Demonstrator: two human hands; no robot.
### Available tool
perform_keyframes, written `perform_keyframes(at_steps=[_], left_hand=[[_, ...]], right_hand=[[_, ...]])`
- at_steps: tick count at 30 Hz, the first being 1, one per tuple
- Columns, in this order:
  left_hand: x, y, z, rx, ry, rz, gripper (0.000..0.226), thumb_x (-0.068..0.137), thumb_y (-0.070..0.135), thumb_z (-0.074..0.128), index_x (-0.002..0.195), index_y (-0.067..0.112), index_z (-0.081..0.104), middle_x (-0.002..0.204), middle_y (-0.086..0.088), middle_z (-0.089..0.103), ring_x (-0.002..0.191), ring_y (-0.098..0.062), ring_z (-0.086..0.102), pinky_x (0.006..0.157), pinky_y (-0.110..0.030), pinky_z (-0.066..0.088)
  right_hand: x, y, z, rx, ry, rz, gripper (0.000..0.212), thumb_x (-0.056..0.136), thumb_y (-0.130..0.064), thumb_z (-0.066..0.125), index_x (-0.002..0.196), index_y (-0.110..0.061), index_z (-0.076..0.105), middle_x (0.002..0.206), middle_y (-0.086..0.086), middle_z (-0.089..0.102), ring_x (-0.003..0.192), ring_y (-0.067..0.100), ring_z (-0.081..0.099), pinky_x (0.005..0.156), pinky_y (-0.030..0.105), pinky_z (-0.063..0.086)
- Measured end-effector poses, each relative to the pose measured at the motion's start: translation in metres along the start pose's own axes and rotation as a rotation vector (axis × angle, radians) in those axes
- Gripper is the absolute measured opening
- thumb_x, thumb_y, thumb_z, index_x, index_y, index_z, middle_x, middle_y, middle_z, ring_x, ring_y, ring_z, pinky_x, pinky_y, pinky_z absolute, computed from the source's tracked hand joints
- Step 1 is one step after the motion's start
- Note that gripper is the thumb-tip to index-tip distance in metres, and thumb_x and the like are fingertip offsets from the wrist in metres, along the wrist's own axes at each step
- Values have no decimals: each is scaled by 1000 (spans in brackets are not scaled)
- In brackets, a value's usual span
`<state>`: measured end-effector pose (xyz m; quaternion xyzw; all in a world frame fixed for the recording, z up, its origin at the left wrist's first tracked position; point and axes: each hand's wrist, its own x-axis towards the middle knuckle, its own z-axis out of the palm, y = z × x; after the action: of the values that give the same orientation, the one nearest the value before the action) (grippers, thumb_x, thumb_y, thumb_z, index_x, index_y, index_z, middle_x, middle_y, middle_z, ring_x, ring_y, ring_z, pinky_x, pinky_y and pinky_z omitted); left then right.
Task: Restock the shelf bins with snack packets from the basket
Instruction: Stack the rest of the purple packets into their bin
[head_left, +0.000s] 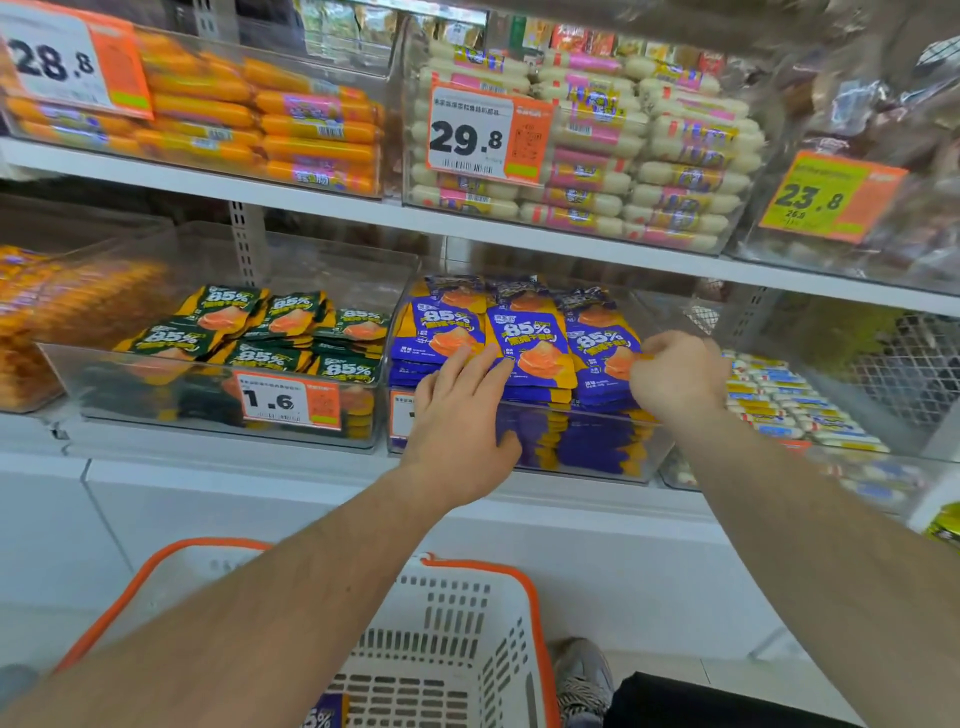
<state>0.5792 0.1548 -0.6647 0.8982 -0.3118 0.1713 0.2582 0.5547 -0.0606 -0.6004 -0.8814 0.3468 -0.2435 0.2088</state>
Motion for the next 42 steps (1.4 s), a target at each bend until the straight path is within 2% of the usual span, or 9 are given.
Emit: perform_keyframes(at_steps=[6,17,21,23,27,31,35,38,42], left_hand=[[-14,-12,3,-159,120,38,49,76,25,56,124,17,58,117,0,61,109,-24,51,91,-40,36],[-124,-139,36,-285,-269,-471,34,90,14,56,123,22,56,104,8,58,81,-12,57,74,-26,46],[-169,-189,52,-337,-368,-719,29,94,16,55,122,20,58,110,5,60,92,-15,59,82,-30,49],[-182,-207,59,-347,-380,-811,28,94,17,54,121,20,58,111,2,61,97,-17,58,85,-32,50],[-196,-228,74,-389,-366,-913,25,96,20,53,121,22,57,105,6,56,89,-12,55,74,-25,43],[-206,-238,87,-412,-362,-965,22,97,19,53,118,18,58,103,5,55,90,-13,54,75,-26,42],[-219,-251,97,-409,-408,-1038,23,95,16,53,118,19,58,106,4,56,94,-13,54,77,-27,42],[-228,-256,101,-405,-404,-1087,20,93,13,53,108,25,58,100,8,59,96,-14,57,78,-28,46],[-233,-258,105,-405,-412,-1099,21,91,13,54,106,27,59,99,8,59,95,-13,57,80,-27,48]], right_hand=[[-68,-28,26,330,169,-381,16,77,-1,58,83,-11,69,86,0,54,82,21,51,70,28,34],[-201,-40,202,369,-588,-187,15,84,-6,57,76,-15,65,75,-4,64,71,14,58,67,27,49],[-247,-16,271,165,-898,-52,32,88,-7,48,58,-18,47,57,-3,46,57,14,43,54,24,35],[-267,-1,301,115,-1026,39,26,86,-2,45,65,-17,50,67,3,49,61,17,42,59,31,34],[-299,25,346,-99,-1217,28,38,91,-8,57,128,-11,54,117,9,60,86,22,59,65,35,50],[-316,31,374,-249,-1305,-7,37,75,-31,73,107,-21,58,109,12,62,84,26,58,64,39,51],[-332,66,434,-474,-1313,-13,102,35,-69,72,129,-37,44,142,12,42,116,33,52,83,42,49],[-331,38,397,-536,-1266,-36,104,53,-58,76,142,-39,27,152,15,18,135,37,32,101,47,40],[-336,38,395,-561,-1168,-133,90,64,-53,77,140,-31,34,147,16,24,135,37,32,106,46,36]])
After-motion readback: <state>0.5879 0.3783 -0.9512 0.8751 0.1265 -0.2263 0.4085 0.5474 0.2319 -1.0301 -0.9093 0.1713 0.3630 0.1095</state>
